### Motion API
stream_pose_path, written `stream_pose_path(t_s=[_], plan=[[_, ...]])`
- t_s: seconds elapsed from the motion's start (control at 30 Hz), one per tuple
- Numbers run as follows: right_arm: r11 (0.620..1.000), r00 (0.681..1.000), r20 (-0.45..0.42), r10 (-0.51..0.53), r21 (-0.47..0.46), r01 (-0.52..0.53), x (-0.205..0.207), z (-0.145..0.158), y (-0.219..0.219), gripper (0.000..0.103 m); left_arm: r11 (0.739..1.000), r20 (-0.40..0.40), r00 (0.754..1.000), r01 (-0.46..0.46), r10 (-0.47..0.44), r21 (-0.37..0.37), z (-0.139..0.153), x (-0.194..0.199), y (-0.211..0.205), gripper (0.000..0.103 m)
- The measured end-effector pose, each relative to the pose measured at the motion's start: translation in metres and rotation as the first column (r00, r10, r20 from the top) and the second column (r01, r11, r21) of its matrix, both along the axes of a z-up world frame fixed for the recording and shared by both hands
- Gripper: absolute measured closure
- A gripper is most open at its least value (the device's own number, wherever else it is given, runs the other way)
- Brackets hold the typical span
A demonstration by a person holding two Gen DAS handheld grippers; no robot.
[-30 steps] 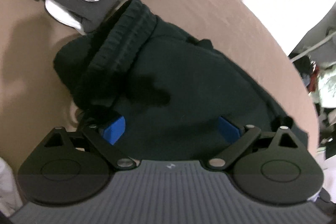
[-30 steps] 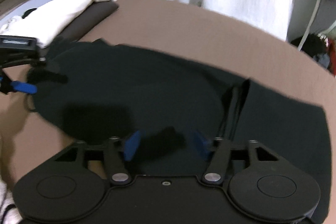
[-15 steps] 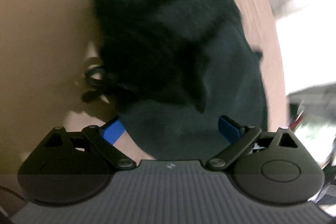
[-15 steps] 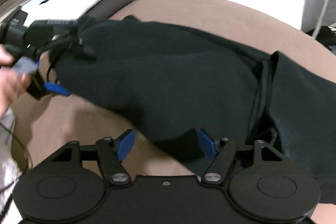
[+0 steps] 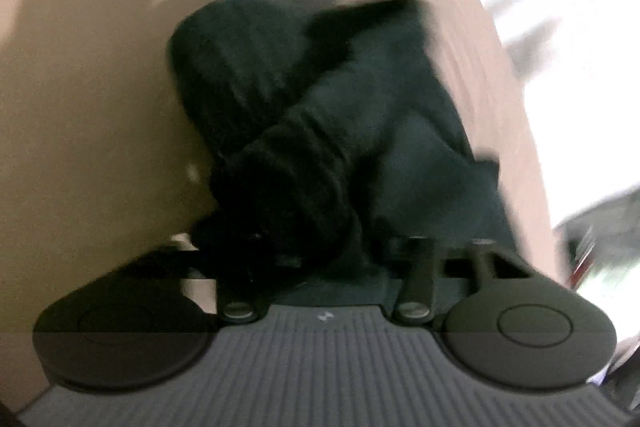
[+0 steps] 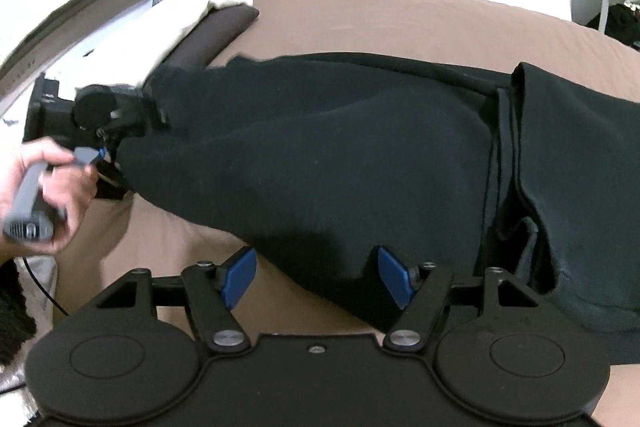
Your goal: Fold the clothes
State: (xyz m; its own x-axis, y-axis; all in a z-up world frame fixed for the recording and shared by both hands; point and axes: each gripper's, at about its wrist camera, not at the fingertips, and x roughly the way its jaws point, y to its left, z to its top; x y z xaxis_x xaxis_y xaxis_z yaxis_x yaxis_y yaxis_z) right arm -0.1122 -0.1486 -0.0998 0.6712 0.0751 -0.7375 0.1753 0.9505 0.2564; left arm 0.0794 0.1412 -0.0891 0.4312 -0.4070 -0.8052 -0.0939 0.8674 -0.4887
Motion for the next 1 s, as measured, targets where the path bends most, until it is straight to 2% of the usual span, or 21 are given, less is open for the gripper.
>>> stream_pose_path(t_s=[0.03,0.1,0.17,0.2,0.27,0.3,0.33,0.37,0.5,0.53,0.6,0.63,0.7,0.73,0.77,0.8,0.83,0.87,0.93,1.0], plan=[[1.0,1.0,0.001,-0.006,0.0,0.006,0.001,0.0,-0.001,0.031,0.996,0.064,0.997,0.039,-0.044,0.078,0.012,-0.007,-0.012,0.076],[1.0,1.0,0.003,-0.023,-0.021,0.023,-0.002,0.004,-0.007,0.031,0.966,0.186,0.972,0.096,-0.142,0.239,0.037,-0.023,-0.037,0.081],[0.999,0.999,0.005,-0.052,-0.008,0.052,-0.008,0.012,-0.019,0.03,0.902,0.312,0.914,0.115,-0.26,0.416,0.063,-0.045,-0.064,0.081],[0.996,0.998,-0.001,-0.068,0.061,0.068,-0.013,0.015,-0.031,0.03,0.865,0.362,0.876,0.112,-0.318,0.489,0.074,-0.059,-0.077,0.081],[0.964,0.995,-0.028,-0.095,0.248,0.1,-0.022,0.02,-0.059,0.03,0.813,0.429,0.807,0.103,-0.405,0.574,0.091,-0.081,-0.099,0.082],[0.947,0.994,-0.04,-0.105,0.302,0.112,-0.029,0.024,-0.074,0.03,0.799,0.457,0.772,0.108,-0.442,0.591,0.1,-0.091,-0.108,0.082],[0.942,0.993,-0.049,-0.112,0.314,0.122,-0.037,0.029,-0.087,0.03,0.787,0.482,0.735,0.114,-0.477,0.606,0.108,-0.101,-0.116,0.082],[0.944,0.991,-0.06,-0.123,0.301,0.135,-0.046,0.034,-0.1,0.03,0.785,0.501,0.705,0.127,-0.502,0.607,0.118,-0.111,-0.122,0.082],[0.973,0.979,-0.085,-0.185,0.125,0.195,-0.076,0.046,-0.153,0.03,0.778,0.559,0.601,0.181,-0.572,0.601,0.158,-0.153,-0.163,0.082],[0.972,0.977,-0.072,-0.199,0.113,0.207,-0.083,0.046,-0.168,0.03,0.777,0.572,0.572,0.202,-0.588,0.596,0.167,-0.167,-0.175,0.082],[0.956,0.972,-0.005,-0.234,0.178,0.231,-0.098,0.04,-0.197,0.03,0.771,0.592,0.515,0.26,-0.62,0.581,0.179,-0.19,-0.204,0.082],[0.928,0.959,0.03,-0.28,0.262,0.263,-0.107,0.031,-0.212,0.03,0.765,0.597,0.488,0.299,-0.636,0.57,0.18,-0.198,-0.221,0.083],[0.823,0.911,0.047,-0.41,0.45,0.347,-0.127,0.01,-0.239,0.03,0.745,0.597,0.446,0.389,-0.667,0.542,0.188,-0.218,-0.253,0.083],[0.754,0.88,0.045,-0.472,0.538,0.377,-0.137,0.0,-0.252,0.03,0.727,0.593,0.423,0.437,-0.685,0.529,0.19,-0.23,-0.27,0.083],[0.676,0.846,0.036,-0.532,0.62,0.399,-0.147,-0.01,-0.265,0.03,0.699,0.565,0.416,0.488,-0.713,0.522,0.182,-0.234,-0.291,0.082],[0.637,0.82,0.017,-0.571,0.639,0.431,-0.154,-0.015,-0.273,0.03,0.667,0.533,0.409,0.539,-0.741,0.514,0.174,-0.236,-0.313,0.08],[0.649,0.807,-0.006,-0.591,0.591,0.48,-0.158,-0.012,-0.275,0.03,0.634,0.501,0.4,0.588,-0.768,0.502,0.165,-0.239,-0.335,0.076],[0.648,0.796,-0.026,-0.604,0.566,0.51,-0.161,-0.011,-0.277,0.03,0.583,0.44,0.393,0.64,-0.808,0.5,0.152,-0.245,-0.358,0.075],[0.624,0.786,-0.059,-0.615,0.573,0.531,-0.166,-0.015,-0.281,0.03,0.457,0.255,0.38,0.729,-0.889,0.509,0.11,-0.251,-0.399,0.074],[0.599,0.775,-0.093,-0.625,0.579,0.552,-0.17,-0.02,-0.285,0.031,0.423,0.18,0.387,0.761,-0.904,0.492,0.082,-0.255,-0.407,0.074]])
